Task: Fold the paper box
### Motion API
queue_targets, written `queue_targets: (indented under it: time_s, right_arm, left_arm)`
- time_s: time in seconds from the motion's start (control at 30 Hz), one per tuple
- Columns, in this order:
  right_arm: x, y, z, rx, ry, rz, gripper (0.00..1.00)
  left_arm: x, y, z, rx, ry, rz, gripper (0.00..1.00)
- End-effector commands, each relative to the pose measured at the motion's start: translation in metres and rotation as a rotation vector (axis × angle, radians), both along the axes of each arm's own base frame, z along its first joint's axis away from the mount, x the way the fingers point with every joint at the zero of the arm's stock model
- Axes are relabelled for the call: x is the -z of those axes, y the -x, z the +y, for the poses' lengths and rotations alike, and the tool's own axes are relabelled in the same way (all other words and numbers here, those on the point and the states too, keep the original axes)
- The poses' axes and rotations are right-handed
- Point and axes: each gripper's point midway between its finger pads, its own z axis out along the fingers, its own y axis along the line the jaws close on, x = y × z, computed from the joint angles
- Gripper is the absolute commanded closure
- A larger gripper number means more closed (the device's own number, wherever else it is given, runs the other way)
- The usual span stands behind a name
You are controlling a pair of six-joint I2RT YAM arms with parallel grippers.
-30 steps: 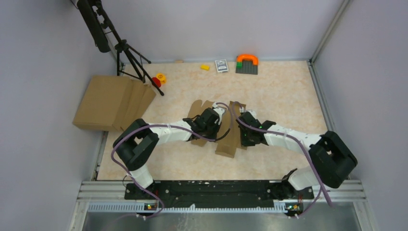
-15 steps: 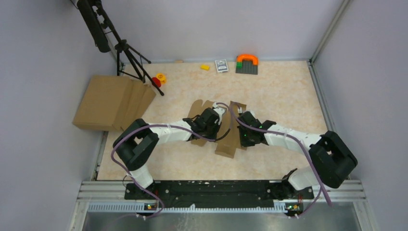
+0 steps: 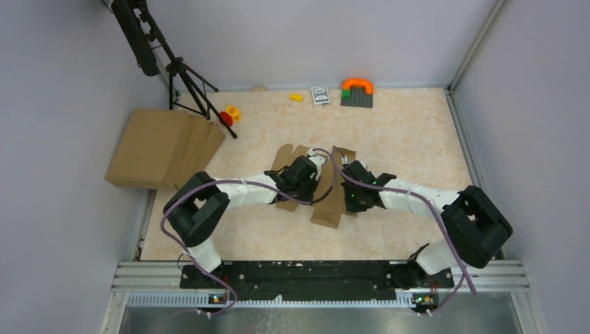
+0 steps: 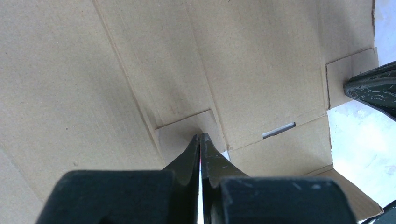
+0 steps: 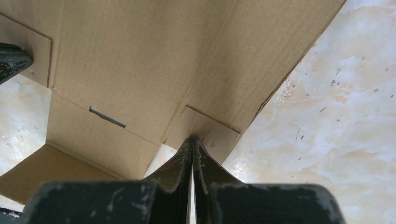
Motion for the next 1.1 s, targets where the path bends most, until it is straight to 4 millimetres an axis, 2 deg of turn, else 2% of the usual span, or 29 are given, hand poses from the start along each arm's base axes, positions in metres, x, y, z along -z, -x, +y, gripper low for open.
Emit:
queue_targets:
  time_s: [0.0,0.2,0.47,0.67,0.83,0.93,1.07]
  right_arm:
    - [0.026,0.009,-0.012,0.011,0.052,0.05,1.0]
    - [0.027,0.01,-0.013,0.003,0.06,0.051,1.0]
    - [0.028,0.011,-0.013,0.002,0.062,0.056,1.0]
    - [0.026,0.009,-0.01,-0.007,0.053,0.053,1.0]
    - [0.021,0.008,-0.009,-0.012,0.054,0.051,1.0]
    - [0.013,0.005,-0.01,-0.009,0.059,0.034,1.0]
    - [-0.007,-0.002,-0.009,-0.009,0.055,0.002,1.0]
  left_arm:
    - [0.002,0.013,0.015,-0.014,-0.06,0.053,1.0]
    - [-0.022,0.005,0.022,-0.055,-0.039,0.021,0.99]
    - [-0.027,-0.001,0.028,-0.084,-0.03,0.025,1.0]
    - [-0.017,-0.008,0.029,-0.091,-0.039,0.028,1.0]
    - [0.0,-0.003,0.02,-0.053,-0.042,0.084,1.0]
    - [0.014,0.003,0.025,-0.046,-0.086,0.12,1.0]
    - [0.018,0.006,0.03,-0.035,-0.107,0.122,1.0]
